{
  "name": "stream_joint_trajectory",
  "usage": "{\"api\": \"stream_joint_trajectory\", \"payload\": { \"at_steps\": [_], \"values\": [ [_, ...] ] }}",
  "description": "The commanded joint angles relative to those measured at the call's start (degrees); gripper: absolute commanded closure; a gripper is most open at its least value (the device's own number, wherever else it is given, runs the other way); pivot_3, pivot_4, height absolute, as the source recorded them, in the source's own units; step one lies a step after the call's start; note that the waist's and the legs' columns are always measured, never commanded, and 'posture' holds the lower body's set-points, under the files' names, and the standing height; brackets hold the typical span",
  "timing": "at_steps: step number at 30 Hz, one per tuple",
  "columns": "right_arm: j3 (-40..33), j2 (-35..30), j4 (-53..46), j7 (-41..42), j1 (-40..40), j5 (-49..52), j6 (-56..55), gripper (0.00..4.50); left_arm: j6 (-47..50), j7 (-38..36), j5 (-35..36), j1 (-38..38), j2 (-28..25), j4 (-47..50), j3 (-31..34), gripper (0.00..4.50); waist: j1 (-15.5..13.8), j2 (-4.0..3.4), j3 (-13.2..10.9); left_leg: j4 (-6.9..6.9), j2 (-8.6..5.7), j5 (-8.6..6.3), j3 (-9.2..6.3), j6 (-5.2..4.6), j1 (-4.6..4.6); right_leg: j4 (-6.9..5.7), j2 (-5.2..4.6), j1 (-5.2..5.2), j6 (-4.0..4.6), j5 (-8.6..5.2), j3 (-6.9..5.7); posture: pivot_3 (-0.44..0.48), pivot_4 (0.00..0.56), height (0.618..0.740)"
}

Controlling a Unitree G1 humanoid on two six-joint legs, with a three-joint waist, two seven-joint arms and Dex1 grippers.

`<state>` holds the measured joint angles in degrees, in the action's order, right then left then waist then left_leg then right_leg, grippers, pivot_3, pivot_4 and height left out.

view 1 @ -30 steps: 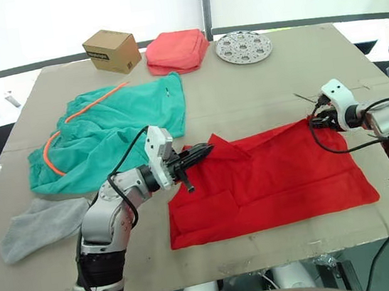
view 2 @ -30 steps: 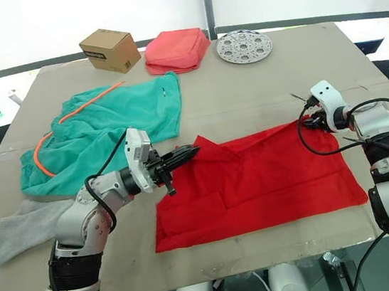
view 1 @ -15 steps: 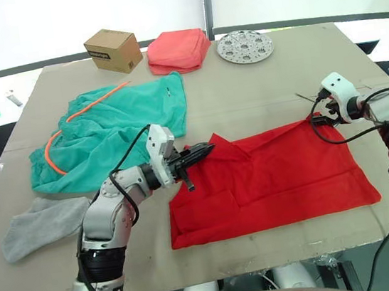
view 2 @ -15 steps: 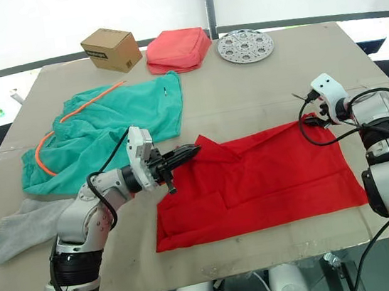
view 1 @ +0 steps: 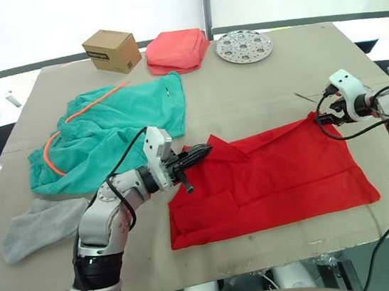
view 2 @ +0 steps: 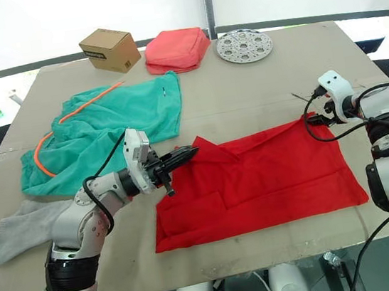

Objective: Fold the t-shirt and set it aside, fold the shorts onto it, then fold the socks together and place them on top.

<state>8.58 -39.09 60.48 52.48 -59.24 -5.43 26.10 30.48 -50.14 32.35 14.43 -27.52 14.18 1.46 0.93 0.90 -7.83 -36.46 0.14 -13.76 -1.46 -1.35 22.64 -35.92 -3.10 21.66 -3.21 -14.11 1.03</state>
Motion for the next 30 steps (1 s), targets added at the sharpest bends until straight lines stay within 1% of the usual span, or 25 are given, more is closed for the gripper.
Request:
{"api": "stream_joint_trajectory", "payload": {
  "at_steps": [1, 10, 17, 18, 19, 21, 23, 25, 26, 27, 30],
  "values": [
    [0.50, -1.19, -1.87, 0.62, 0.66, -1.29, -0.45, 0.66, 0.00, 0.02, 1.34, 0.22, -0.58, 2.67, 0.75, 4.50, -0.06, 0.00, 0.00, 0.00, 0.00, 0.00, 0.00, 0.00, 0.00, 0.00, 0.00, 0.00, 0.00, 0.00, 0.00, 0.000, 0.150, 0.740],
    [1.06, -0.48, -0.09, -1.57, 0.73, -3.20, -2.19, 0.66, 0.74, 0.58, 2.03, -0.30, -0.54, 4.08, 0.64, 4.50, -0.12, 0.00, 0.00, -0.01, -0.01, 0.00, 0.00, 0.00, -0.01, 0.00, -0.01, -0.02, 0.00, 0.00, 0.01, 0.000, 0.150, 0.740],
    [0.90, 0.06, 0.89, 0.54, 0.47, -2.76, -2.52, 0.66, -0.04, 0.33, 1.70, -1.32, -0.71, 3.69, 0.87, 4.50, -0.16, 0.00, 0.00, -0.01, -0.01, 0.00, -0.01, 0.00, -0.01, 0.00, -0.01, -0.02, 0.01, 0.00, 0.00, 0.000, 0.150, 0.740],
    [0.91, 0.34, 1.05, 0.46, 0.52, -2.77, -2.66, 0.88, -0.11, 0.36, 1.65, -1.25, -0.67, 3.57, 0.85, 4.50, -0.13, 0.00, 0.00, -0.01, -0.01, 0.00, 0.00, 0.00, -0.01, 0.00, -0.01, -0.03, 0.01, 0.00, 0.00, 0.000, 0.150, 0.740],
    [0.90, 0.52, 1.19, 0.34, 0.53, -2.80, -2.79, 1.20, -0.15, 0.38, 1.61, -1.21, -0.64, 3.49, 0.83, 4.50, -0.09, 0.00, 0.00, -0.01, -0.01, 0.00, 0.00, 0.00, -0.01, 0.00, -0.01, -0.03, 0.01, 0.00, 0.00, 0.000, 0.150, 0.740],
    [1.26, 0.92, 0.52, 1.31, 0.74, -2.88, -2.76, 1.93, -0.28, 0.37, 1.50, -1.07, -0.62, 3.25, 0.78, 4.50, -0.05, 0.01, 0.01, -0.01, -0.01, 0.00, 0.00, 0.00, -0.03, 0.00, -0.01, -0.03, 0.01, 0.00, 0.01, 0.000, 0.150, 0.740],
    [1.54, 0.92, 0.05, 1.44, 1.21, -3.29, -3.43, 2.89, -0.55, 0.29, 1.34, -1.06, -0.63, 2.87, 0.78, 4.50, -0.03, 0.02, 0.02, -0.01, -0.01, 0.00, 0.01, 0.00, -0.05, 0.00, -0.01, -0.05, 0.00, 0.00, 0.02, 0.000, 0.150, 0.740],
    [1.49, 0.45, -0.38, 0.78, 1.87, -3.60, -4.43, 4.03, -0.92, 0.28, 1.14, -1.15, -0.63, 2.31, 0.90, 4.50, -0.07, 0.02, 0.02, -0.02, -0.01, 0.00, 0.02, 0.00, -0.05, 0.00, -0.01, -0.05, 0.00, 0.00, 0.03, 0.000, 0.150, 0.740],
    [1.37, 0.31, -0.50, 0.56, 2.04, -3.64, -4.67, 4.32, -1.06, 0.31, 1.09, -1.17, -0.63, 2.09, 0.96, 4.50, -0.10, 0.02, 0.02, -0.03, -0.01, 0.00, 0.01, 0.00, -0.05, 0.01, -0.01, -0.05, 0.00, 0.00, 0.03, 0.000, 0.150, 0.740],
    [1.01, 0.00, -1.05, 0.11, 2.36, -3.55, -5.01, 4.47, -1.16, 0.50, 0.96, -0.96, -0.55, 1.64, 1.05, 4.50, -0.14, 0.02, 0.02, -0.03, -0.01, 0.00, 0.01, 0.00, -0.05, 0.01, -0.01, -0.05, 0.01, 0.00, 0.03, 0.000, 0.150, 0.740],
    [-0.84, -0.95, -4.42, -3.13, 4.05, -2.96, -6.41, 4.47, -2.33, 1.89, -0.78, 0.39, -0.03, -0.70, 0.96, 4.50, -0.26, 0.02, 0.02, -0.03, -0.02, 0.00, 0.00, 0.00, -0.04, 0.00, -0.02, -0.05, 0.01, 0.00, 0.02, 0.000, 0.150, 0.740]
  ]
}}
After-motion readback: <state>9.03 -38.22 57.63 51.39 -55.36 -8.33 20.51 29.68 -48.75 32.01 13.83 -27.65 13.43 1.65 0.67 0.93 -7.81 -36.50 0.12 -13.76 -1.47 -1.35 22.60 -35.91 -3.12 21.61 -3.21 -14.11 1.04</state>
